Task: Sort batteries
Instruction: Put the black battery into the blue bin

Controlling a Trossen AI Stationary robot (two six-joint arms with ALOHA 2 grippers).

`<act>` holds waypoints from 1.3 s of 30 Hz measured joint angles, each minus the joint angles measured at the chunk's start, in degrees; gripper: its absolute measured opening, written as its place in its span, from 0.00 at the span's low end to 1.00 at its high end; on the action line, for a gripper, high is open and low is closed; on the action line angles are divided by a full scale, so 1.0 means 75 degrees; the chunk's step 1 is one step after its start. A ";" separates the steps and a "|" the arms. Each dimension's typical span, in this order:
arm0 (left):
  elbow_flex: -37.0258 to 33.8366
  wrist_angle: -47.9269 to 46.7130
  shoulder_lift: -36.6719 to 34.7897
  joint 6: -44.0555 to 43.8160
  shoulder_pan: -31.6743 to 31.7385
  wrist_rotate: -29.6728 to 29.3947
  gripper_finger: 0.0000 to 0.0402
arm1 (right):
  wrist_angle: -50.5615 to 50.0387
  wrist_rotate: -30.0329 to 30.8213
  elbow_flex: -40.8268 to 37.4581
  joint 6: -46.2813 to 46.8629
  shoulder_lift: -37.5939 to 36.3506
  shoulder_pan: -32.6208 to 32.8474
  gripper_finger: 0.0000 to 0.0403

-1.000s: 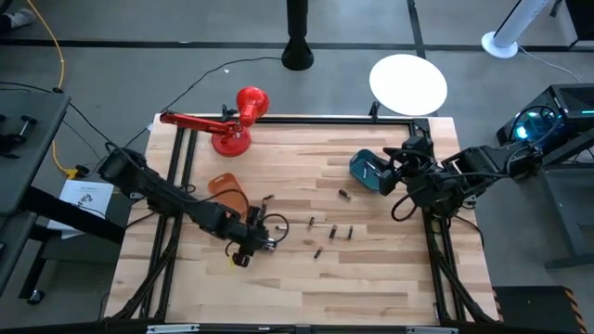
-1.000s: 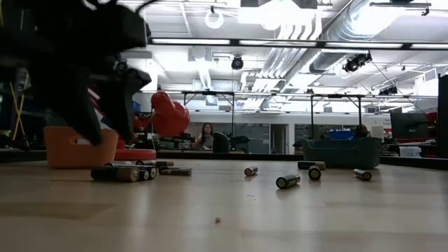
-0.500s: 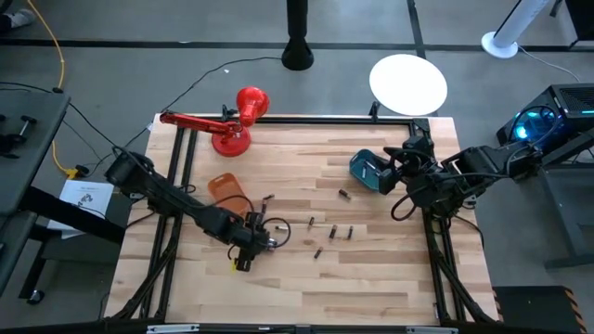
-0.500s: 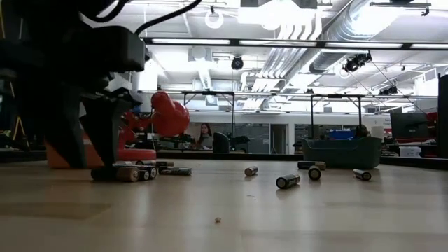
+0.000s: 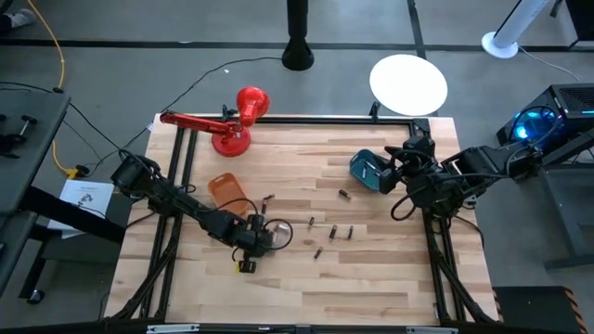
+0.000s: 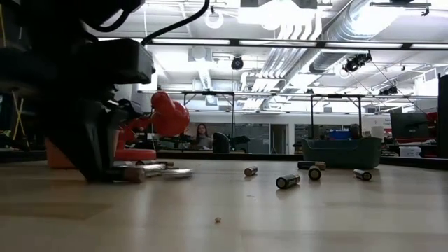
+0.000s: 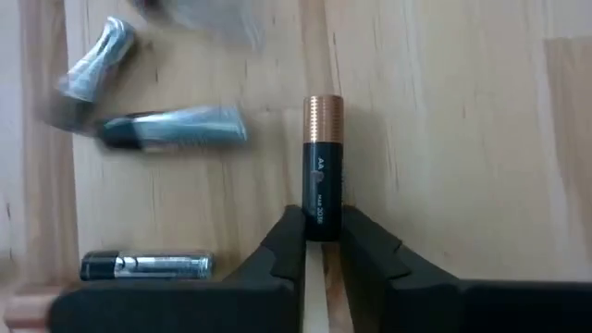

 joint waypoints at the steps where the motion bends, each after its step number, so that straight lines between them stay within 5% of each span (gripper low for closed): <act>1: -0.0007 -0.0042 -0.0067 -0.0156 0.0007 0.0017 0.07 | -0.0002 -0.0001 0.0000 -0.0002 0.0000 0.0000 0.48; 13: 0.0109 -0.1083 -0.2126 -0.0294 0.0204 -0.0596 0.08 | -0.0010 -0.0055 -0.0002 -0.0016 -0.0007 0.0003 0.48; 19: 0.1010 0.0054 -0.2515 0.1917 0.1564 -0.1587 0.08 | 0.0007 0.0040 0.0000 -0.0015 -0.0017 0.0003 0.48; 28: 0.3613 0.1973 0.0714 0.3207 0.3996 -0.0330 0.08 | 0.0058 0.0549 0.0000 0.0482 -0.0020 0.0003 0.48; 35: 0.6911 0.1761 0.3652 0.3438 0.4377 0.0236 0.08 | 0.0103 0.1087 0.0000 0.0785 -0.0020 0.0000 0.48; 39: 0.8469 0.0978 0.4723 0.3109 0.4475 0.0269 0.21 | 0.0258 0.1095 0.0001 0.0784 -0.0020 0.0003 0.48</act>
